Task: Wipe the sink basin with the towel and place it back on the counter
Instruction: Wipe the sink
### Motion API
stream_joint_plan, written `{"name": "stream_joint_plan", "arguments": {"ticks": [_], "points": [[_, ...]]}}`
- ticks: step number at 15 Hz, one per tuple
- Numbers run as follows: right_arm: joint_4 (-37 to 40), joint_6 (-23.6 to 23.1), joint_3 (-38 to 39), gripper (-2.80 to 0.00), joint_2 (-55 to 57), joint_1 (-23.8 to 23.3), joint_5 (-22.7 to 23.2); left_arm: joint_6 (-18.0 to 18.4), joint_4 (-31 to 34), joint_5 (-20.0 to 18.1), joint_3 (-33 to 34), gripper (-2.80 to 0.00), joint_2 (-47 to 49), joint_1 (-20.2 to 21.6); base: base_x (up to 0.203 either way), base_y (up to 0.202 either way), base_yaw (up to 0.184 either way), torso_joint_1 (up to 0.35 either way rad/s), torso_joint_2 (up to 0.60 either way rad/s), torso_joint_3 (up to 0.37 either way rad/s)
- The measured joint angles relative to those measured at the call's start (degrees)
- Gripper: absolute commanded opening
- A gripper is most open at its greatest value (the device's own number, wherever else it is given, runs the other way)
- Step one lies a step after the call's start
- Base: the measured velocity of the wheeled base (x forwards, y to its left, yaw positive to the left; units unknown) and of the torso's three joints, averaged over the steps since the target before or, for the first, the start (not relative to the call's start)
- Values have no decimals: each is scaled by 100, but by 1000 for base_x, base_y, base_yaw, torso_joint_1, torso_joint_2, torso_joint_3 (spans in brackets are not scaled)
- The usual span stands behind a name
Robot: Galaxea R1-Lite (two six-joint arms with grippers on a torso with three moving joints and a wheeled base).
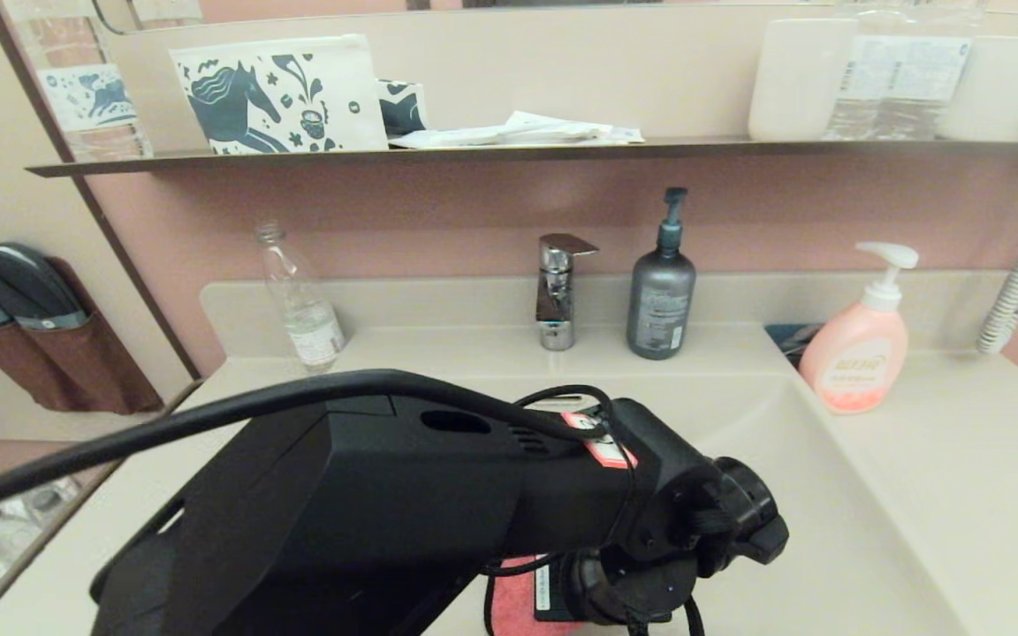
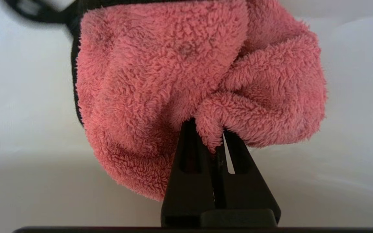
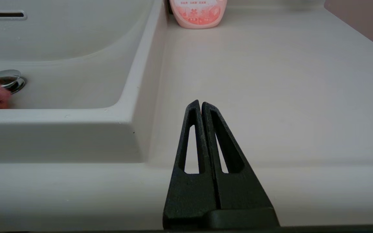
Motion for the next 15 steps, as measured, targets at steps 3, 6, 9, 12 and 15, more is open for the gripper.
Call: {"name": "stream_joint_plan", "arguments": {"ticks": [3, 6, 9, 12, 15], "points": [[0, 0, 0, -280, 0, 0, 0, 3, -99, -67, 614, -280, -243, 122, 0, 0, 0, 0, 0, 0], [0, -2, 0, -280, 0, 0, 0, 99, -533, -86, 1423, -280, -519, 255, 0, 0, 0, 0, 0, 0], [0, 0, 0, -280, 0, 0, 0, 528, -1038, -90, 2185, -280, -843, 496, 0, 0, 0, 0, 0, 0], [0, 0, 0, -280, 0, 0, 0, 1133, -1310, -90, 2618, -280, -1124, 890, 0, 0, 0, 0, 0, 0], [0, 0, 0, -280, 0, 0, 0, 1672, -1463, -66, 2685, -280, -1244, 1379, 0, 0, 0, 0, 0, 0]]}}
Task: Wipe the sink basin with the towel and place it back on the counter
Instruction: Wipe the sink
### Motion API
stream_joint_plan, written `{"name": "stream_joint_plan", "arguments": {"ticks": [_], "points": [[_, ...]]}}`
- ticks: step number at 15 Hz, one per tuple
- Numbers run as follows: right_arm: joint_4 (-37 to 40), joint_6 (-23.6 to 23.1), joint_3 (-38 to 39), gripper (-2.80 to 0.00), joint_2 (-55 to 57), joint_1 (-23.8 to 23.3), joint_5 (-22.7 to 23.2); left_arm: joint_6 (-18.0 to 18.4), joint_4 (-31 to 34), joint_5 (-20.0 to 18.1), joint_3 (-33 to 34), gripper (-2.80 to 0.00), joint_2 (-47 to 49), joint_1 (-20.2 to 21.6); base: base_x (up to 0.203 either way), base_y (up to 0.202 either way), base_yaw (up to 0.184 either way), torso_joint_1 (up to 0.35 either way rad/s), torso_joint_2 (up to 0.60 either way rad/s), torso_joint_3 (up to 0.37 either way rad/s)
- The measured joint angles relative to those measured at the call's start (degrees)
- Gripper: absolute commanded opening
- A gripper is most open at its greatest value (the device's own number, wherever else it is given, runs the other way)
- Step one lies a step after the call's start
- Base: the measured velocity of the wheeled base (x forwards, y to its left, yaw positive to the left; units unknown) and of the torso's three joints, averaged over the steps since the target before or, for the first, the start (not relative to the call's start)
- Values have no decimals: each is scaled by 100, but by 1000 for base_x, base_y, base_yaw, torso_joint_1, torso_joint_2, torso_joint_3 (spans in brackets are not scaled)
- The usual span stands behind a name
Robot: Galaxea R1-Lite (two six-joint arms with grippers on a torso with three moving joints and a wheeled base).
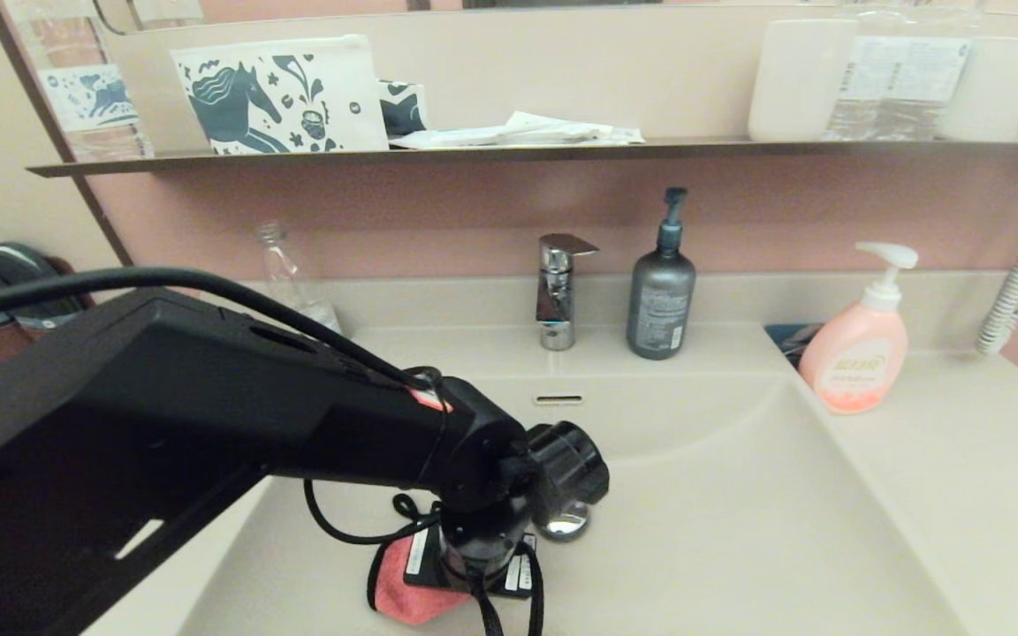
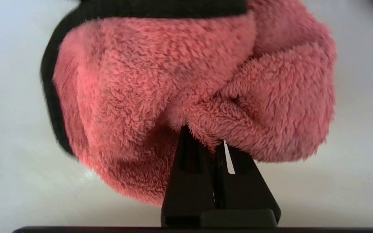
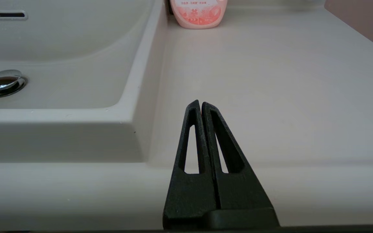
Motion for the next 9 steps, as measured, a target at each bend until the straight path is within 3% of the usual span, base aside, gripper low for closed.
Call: {"name": "stream_joint_plan", "arguments": {"ticks": [3, 9], "points": [[0, -2, 0, -280, 0, 0, -1, 480, -416, 24, 11, -280, -34, 365, 0, 0, 0, 0, 0, 0], [0, 2, 0, -280, 0, 0, 0, 950, -1440, 25, 121, -280, 0, 597, 0, 0, 0, 0, 0, 0]]}}
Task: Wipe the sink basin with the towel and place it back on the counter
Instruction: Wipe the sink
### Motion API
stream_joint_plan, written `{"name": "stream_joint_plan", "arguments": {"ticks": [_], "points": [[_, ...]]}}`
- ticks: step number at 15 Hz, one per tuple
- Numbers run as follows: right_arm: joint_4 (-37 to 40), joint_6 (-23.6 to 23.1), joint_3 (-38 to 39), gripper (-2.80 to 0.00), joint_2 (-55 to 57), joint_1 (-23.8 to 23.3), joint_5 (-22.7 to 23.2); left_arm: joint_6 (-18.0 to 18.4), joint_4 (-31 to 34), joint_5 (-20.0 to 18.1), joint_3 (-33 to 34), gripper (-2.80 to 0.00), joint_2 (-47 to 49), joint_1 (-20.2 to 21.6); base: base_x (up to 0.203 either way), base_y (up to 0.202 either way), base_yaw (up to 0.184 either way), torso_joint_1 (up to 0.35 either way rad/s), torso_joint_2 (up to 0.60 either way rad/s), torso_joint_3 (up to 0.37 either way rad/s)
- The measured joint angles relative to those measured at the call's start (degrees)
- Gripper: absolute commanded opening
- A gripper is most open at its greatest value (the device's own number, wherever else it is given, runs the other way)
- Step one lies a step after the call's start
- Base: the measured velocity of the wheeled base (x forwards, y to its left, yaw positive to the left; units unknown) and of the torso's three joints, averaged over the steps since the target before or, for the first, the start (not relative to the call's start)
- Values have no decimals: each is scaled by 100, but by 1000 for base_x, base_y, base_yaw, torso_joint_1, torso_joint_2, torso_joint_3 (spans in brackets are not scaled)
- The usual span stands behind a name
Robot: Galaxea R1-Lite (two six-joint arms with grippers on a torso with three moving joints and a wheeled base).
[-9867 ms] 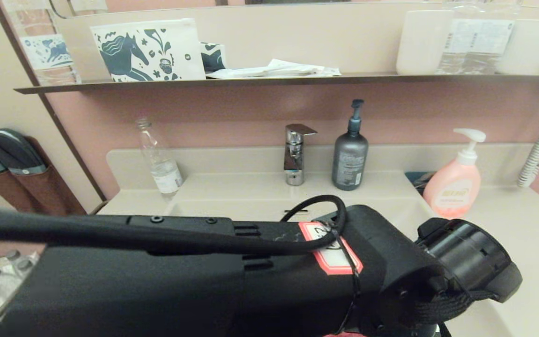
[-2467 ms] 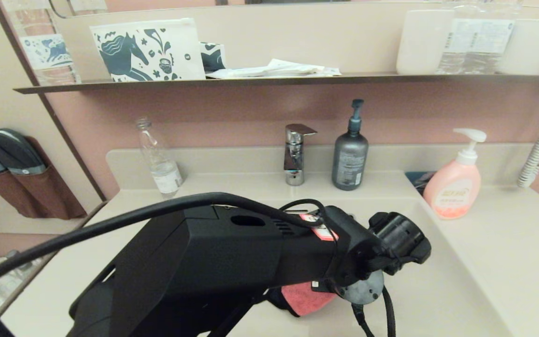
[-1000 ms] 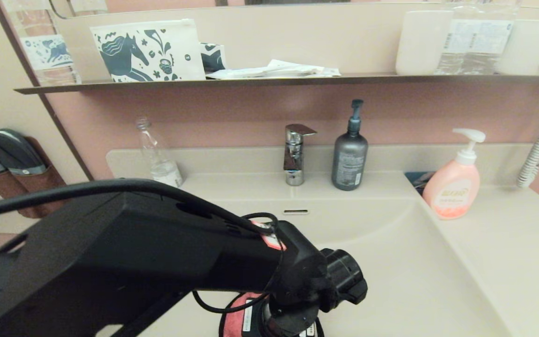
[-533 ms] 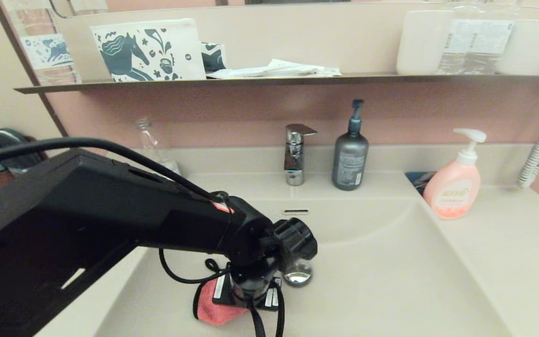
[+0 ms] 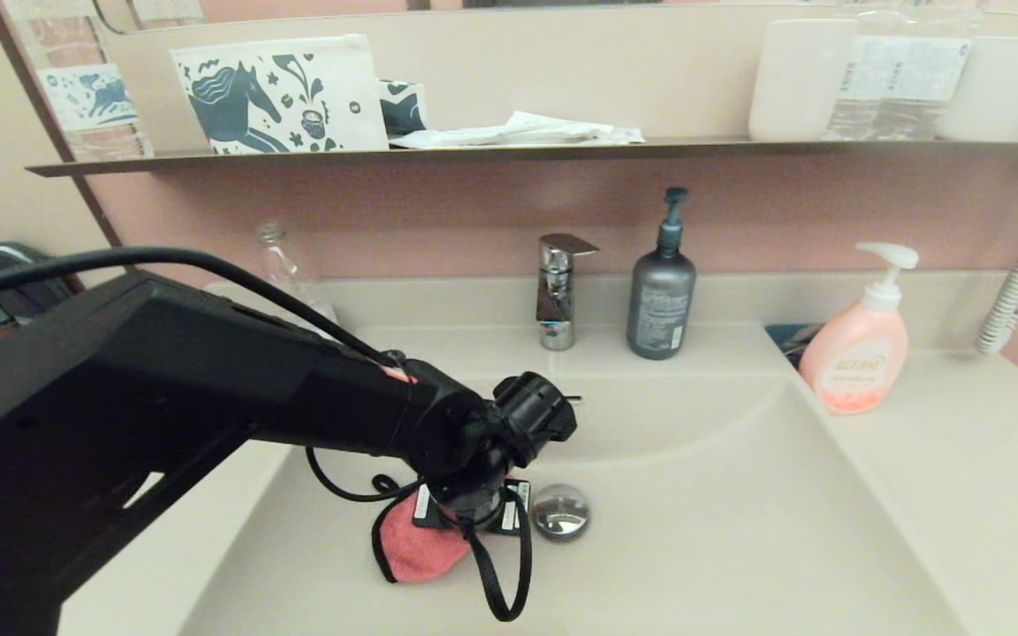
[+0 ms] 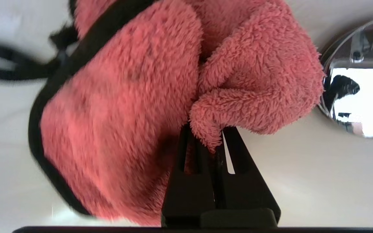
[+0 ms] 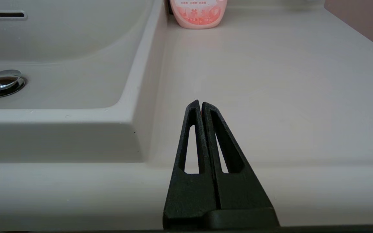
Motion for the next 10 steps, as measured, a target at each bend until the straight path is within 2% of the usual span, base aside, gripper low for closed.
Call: {"name": "stream_joint_plan", "arguments": {"ticks": [6, 10], "points": [[0, -2, 0, -280, 0, 0, 0, 680, -1330, 56, 398, -280, 161, 237, 0, 0, 0, 0, 0, 0], [0, -2, 0, -280, 0, 0, 0, 782, -1690, 180, 403, -280, 339, 257, 0, 0, 0, 0, 0, 0]]}}
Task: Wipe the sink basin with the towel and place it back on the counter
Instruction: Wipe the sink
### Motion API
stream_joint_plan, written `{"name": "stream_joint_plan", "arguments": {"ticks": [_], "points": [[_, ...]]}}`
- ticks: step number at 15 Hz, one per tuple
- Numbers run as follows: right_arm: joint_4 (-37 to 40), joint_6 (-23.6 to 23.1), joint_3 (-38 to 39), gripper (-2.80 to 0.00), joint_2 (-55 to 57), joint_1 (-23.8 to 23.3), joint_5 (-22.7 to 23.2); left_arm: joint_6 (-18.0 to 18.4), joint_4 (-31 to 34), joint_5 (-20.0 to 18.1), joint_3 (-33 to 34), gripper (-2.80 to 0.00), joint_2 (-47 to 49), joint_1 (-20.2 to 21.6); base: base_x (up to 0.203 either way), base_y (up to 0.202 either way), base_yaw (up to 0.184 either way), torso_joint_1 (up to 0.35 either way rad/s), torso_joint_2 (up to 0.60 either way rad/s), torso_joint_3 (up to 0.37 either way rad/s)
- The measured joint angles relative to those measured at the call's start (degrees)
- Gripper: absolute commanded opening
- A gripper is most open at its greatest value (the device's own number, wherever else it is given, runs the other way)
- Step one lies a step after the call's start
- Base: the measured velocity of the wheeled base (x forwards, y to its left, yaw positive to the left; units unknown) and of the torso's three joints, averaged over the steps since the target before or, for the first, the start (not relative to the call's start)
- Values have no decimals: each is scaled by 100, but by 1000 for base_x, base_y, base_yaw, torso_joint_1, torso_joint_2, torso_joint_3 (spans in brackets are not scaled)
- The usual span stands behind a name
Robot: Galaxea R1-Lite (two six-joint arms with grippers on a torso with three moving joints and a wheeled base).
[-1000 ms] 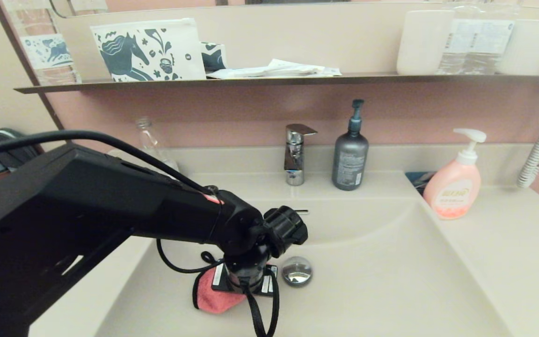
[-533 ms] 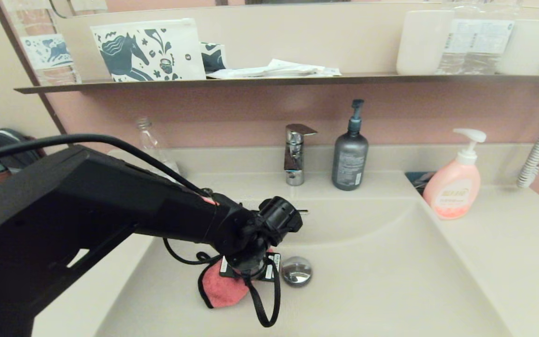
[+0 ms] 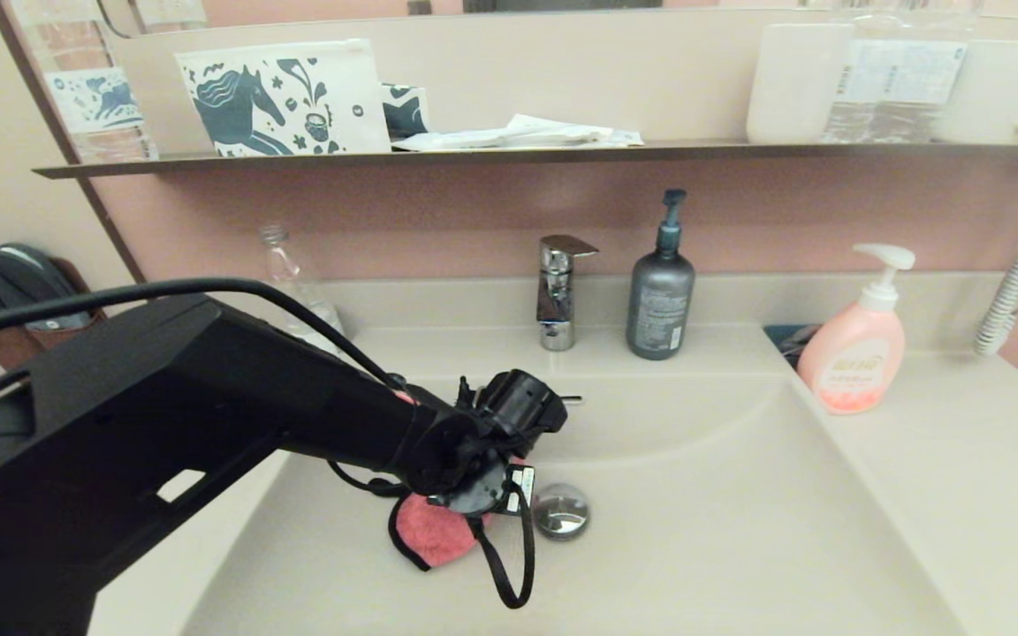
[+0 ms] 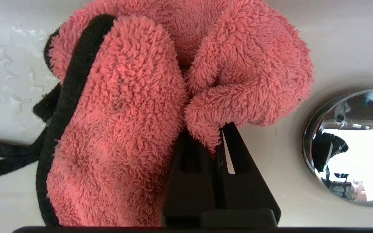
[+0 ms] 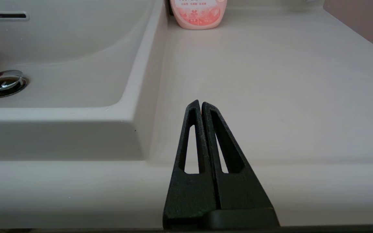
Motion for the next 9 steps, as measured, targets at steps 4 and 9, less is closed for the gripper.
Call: {"name": "stream_joint_plan", "arguments": {"ticks": [4, 9], "points": [[0, 0, 0, -280, 0, 0, 0, -12, -42, 15, -263, -280, 162, -131, 0, 0, 0, 0, 0, 0], [0, -2, 0, -280, 0, 0, 0, -417, -127, 6, -612, -280, 387, -448, 0, 0, 0, 0, 0, 0]]}}
